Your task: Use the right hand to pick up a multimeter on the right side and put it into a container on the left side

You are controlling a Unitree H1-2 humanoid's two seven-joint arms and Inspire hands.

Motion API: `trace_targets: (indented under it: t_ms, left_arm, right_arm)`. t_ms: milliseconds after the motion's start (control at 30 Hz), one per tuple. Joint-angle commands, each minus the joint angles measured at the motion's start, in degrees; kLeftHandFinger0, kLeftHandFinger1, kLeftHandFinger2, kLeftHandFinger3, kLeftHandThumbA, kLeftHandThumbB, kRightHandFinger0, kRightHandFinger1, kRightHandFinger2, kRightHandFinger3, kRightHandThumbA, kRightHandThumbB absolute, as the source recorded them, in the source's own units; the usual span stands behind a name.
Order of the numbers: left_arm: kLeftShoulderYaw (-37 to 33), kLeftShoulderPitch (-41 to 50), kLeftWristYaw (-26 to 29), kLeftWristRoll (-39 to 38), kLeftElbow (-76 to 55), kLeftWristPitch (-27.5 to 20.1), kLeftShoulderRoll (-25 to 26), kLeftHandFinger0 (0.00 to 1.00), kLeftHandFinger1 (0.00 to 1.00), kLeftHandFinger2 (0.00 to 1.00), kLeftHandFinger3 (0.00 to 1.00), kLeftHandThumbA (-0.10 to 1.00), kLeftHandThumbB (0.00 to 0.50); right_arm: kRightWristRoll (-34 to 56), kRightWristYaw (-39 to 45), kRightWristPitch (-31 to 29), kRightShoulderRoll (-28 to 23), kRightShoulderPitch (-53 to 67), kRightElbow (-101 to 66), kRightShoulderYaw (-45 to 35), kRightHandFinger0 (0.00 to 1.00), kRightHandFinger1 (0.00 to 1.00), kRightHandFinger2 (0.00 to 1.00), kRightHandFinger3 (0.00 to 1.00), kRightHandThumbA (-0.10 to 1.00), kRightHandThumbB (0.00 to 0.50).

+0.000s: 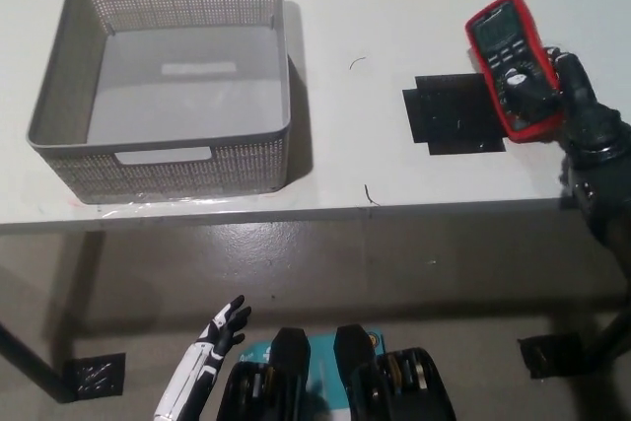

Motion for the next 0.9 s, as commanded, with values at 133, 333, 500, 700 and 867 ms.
trace_targets:
  t_ms: [133, 333, 500, 700, 867]
  left_arm:
    - [0.2, 0.6, 0.0, 0.1, -0.3, -1.4, 0.4, 1.00, 1.00, 1.00, 1.00, 1.00, 0.415]
    - [0.0, 1.0, -0.2, 0.1, -0.3, -1.5, 0.4, 1.00, 1.00, 1.00, 1.00, 1.00, 0.414]
    - [0.2, 1.2, -0.1, -0.4, -0.3, -1.5, 0.2, 1.00, 1.00, 1.00, 1.00, 1.00, 0.417]
    - [0.3, 1.5, 0.1, -0.5, 0.1, -2.2, 0.0, 1.00, 1.00, 1.00, 1.00, 1.00, 0.412]
    - [0.2, 1.6, 0.3, 0.2, 0.5, -2.6, 0.0, 1.00, 1.00, 1.00, 1.00, 1.00, 0.412]
  right_arm:
    - [20.8, 6.3, 3.6, 2.2, -13.5, -2.1, -19.4, 0.00, 0.45, 0.80, 0.84, -0.10, 0.161]
    - [22.3, 4.9, 6.1, 4.8, -16.1, -2.6, -23.6, 0.00, 0.41, 0.83, 1.00, -0.10, 0.117]
    - [24.3, 6.4, 6.9, 7.4, -18.0, -2.3, -26.2, 0.00, 0.39, 0.87, 1.00, -0.10, 0.116]
    - [25.7, 7.1, 7.2, 11.2, -20.2, -2.5, -26.3, 0.00, 0.23, 0.82, 1.00, -0.10, 0.139]
    - [27.8, 7.7, 8.6, 14.8, -22.5, -3.1, -26.2, 0.00, 0.23, 0.86, 0.97, -0.10, 0.135]
